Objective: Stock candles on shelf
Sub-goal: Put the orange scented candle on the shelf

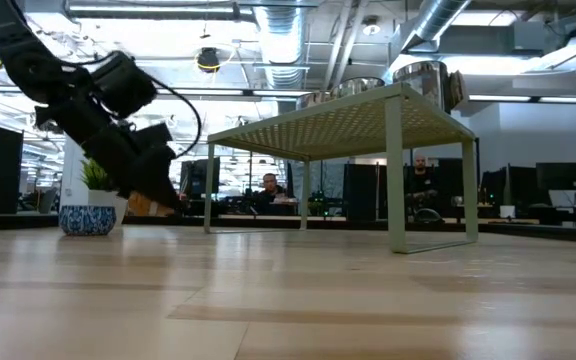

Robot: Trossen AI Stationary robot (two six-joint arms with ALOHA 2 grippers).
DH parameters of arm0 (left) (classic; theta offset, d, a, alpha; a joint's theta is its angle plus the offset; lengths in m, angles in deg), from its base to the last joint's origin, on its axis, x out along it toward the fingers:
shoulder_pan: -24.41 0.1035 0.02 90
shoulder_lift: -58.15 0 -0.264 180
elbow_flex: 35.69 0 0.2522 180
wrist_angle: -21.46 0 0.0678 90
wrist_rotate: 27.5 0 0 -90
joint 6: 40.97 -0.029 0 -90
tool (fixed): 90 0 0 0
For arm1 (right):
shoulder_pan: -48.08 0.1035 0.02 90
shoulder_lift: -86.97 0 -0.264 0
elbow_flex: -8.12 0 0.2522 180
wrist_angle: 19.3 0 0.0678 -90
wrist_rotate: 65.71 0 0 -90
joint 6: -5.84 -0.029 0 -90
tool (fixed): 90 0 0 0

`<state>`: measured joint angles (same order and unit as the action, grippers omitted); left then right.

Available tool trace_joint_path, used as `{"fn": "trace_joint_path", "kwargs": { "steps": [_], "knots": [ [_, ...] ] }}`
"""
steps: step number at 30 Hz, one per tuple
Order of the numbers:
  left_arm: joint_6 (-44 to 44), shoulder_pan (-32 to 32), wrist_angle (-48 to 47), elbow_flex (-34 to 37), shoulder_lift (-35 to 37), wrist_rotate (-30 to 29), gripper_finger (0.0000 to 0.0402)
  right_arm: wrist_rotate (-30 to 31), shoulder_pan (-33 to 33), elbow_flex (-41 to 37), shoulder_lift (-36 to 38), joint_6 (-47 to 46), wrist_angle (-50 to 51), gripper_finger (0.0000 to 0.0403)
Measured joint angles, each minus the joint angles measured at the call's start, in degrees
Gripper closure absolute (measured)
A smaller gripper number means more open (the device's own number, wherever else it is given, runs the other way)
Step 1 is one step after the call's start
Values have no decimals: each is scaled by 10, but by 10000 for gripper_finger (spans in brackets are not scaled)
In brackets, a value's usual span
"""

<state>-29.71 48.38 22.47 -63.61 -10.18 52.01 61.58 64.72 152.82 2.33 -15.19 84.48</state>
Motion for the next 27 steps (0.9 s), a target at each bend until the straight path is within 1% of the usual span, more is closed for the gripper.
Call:
{"fn": "trace_joint_path", "kwargs": {
  "steps": [2, 5, 8, 14, 19, 21, 27],
  "knots": [
    [3, 0, -10, 1, 29, -5, 115, 0, 0, 0, 0, 0, 0, 227],
    [13, 0, -7, 0, 76, -31, 113, 0, 0, 0, 0, 0, 0, 227],
    [13, 0, -14, -6, 119, -44, 115, 0, 0, 0, 0, 0, 0, 227],
    [15, 0, -26, -54, 174, -46, 115, 1, 0, 0, 0, 0, 0, 227],
    [9, 0, -36, -119, 179, -45, 115, 2, 0, 0, 0, 0, 0, 229],
    [10, 0, -37, -145, 174, -34, 115, 2, 0, 0, 0, 0, 0, 230],
    [25, -32, -38, -216, 130, -21, 115, 2, 0, 0, 0, 0, 0, 230]
  ]
}}
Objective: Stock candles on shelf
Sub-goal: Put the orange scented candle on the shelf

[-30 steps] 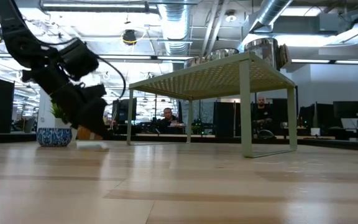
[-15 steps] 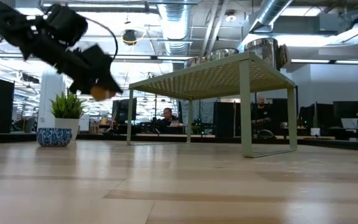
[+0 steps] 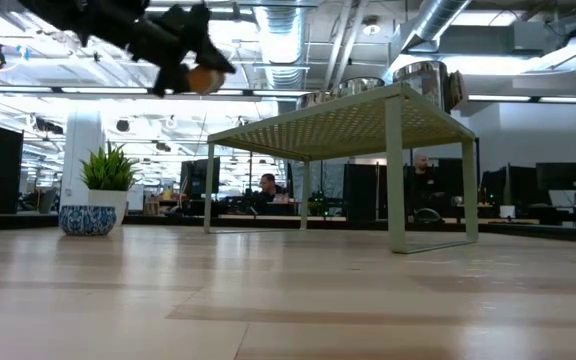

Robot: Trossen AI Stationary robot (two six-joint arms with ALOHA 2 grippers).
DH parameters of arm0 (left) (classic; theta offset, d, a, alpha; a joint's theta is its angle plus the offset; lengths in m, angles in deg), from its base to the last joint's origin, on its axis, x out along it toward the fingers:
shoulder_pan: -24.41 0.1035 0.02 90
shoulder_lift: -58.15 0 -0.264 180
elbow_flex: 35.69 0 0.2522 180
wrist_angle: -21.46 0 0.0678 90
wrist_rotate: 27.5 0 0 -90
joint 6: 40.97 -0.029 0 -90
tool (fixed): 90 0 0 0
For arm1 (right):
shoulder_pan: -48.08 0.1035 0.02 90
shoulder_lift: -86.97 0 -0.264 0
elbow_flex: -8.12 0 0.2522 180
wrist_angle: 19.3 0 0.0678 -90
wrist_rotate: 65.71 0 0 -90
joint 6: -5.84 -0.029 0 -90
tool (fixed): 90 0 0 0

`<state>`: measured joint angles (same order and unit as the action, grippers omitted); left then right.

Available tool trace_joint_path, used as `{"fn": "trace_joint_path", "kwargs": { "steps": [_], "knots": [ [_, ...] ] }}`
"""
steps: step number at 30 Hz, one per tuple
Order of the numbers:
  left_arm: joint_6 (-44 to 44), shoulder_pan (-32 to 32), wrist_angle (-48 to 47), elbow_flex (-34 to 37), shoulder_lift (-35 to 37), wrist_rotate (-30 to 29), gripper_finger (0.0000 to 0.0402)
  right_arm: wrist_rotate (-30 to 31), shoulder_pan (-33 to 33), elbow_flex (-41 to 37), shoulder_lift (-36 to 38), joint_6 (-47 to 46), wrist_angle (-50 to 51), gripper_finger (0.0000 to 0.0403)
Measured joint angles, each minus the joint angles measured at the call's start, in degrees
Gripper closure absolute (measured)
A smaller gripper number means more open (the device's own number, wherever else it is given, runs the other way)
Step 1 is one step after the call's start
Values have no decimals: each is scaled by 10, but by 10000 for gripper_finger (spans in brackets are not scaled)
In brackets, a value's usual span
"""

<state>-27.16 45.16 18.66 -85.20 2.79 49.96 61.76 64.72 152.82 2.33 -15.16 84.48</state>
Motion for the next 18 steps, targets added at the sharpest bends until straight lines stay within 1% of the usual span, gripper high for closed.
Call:
{"fn": "trace_joint_path", "kwargs": {
  "steps": [12, 18],
  "knots": [
    [17, -126, -1, -131, -181, 9, 115, 0, 0, 0, 0, 1, 0, 230],
    [16, -161, 0, -197, -271, 10, 115, 0, 0, 0, -8, 0, 0, 230]
  ]
}}
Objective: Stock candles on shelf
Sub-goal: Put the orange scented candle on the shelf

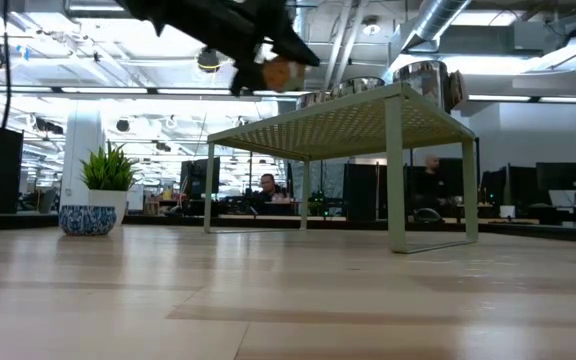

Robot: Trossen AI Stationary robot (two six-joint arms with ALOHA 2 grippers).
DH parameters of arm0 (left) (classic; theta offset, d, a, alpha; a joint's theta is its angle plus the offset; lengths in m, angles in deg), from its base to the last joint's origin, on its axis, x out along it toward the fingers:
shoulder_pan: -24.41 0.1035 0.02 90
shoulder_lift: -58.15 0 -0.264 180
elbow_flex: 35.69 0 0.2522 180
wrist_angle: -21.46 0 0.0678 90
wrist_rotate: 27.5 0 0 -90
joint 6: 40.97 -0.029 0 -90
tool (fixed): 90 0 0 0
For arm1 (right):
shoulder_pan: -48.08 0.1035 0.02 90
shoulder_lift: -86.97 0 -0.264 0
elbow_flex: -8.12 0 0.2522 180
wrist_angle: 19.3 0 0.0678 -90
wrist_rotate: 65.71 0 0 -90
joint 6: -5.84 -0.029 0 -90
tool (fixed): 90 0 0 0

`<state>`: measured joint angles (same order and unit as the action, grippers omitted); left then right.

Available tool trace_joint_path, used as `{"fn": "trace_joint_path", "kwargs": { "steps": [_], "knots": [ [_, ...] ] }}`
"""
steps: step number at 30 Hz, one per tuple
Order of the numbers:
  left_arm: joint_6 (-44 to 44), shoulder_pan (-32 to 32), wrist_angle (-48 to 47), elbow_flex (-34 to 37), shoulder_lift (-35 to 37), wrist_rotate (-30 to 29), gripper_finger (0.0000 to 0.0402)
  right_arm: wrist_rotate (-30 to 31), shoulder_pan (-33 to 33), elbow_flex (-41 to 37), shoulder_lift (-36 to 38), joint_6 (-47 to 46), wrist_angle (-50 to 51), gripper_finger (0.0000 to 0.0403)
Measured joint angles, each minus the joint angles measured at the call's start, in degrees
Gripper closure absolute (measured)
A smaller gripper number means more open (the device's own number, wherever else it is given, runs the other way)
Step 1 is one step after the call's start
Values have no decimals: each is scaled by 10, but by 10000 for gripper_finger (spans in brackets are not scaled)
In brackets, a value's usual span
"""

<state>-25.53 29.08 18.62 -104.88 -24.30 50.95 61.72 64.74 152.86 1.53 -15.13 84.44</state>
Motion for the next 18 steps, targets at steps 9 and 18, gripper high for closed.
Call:
{"fn": "trace_joint_path", "kwargs": {
  "steps": [9, 18],
  "knots": [
    [0, -29, 0, -76, -103, 29, 115, -1, 0, 0, -19, 4, 0, 230],
    [-1, -52, 2, -138, -166, 29, 115, -1, 0, 0, -24, 4, 0, 230]
  ]
}}
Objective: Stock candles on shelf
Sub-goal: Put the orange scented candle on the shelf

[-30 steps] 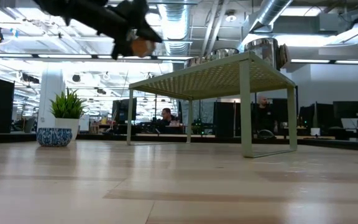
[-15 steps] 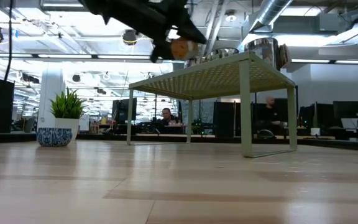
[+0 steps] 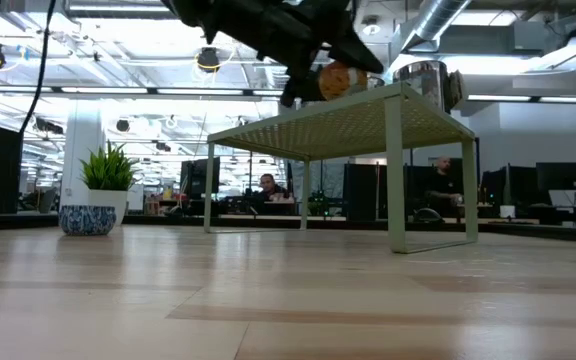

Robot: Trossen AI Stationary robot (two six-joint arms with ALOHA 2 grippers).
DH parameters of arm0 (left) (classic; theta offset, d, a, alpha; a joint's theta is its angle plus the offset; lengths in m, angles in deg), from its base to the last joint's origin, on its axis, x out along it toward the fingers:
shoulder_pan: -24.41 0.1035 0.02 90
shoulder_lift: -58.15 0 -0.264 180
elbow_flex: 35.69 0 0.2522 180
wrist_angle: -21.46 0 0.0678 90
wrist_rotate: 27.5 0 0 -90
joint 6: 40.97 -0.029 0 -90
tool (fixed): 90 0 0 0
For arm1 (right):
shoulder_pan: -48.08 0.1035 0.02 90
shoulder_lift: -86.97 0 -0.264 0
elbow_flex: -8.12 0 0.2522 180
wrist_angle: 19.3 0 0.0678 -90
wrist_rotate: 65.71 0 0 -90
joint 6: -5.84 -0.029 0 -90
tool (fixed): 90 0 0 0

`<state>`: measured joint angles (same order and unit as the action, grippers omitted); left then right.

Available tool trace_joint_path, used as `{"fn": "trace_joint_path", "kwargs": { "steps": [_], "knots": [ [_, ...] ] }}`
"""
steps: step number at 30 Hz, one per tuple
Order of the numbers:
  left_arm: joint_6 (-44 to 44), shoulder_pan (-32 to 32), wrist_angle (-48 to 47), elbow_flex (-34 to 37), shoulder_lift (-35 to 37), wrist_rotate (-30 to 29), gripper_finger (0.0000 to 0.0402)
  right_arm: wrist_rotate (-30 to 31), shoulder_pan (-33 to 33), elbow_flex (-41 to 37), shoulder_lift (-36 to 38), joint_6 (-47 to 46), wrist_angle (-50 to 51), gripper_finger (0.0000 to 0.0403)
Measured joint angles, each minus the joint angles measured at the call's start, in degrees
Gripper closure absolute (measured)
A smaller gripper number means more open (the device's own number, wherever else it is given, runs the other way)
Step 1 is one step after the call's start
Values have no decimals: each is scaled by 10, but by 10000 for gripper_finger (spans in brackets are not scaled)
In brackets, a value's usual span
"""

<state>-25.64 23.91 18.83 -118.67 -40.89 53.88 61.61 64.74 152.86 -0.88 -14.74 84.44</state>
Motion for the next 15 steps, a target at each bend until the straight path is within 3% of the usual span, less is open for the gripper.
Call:
{"fn": "trace_joint_path", "kwargs": {
  "steps": [15],
  "knots": [
    [0, -15, -2, -93, -82, 14, 115, 0, 1, 0, 0, 0, 0, 230]
  ]
}}
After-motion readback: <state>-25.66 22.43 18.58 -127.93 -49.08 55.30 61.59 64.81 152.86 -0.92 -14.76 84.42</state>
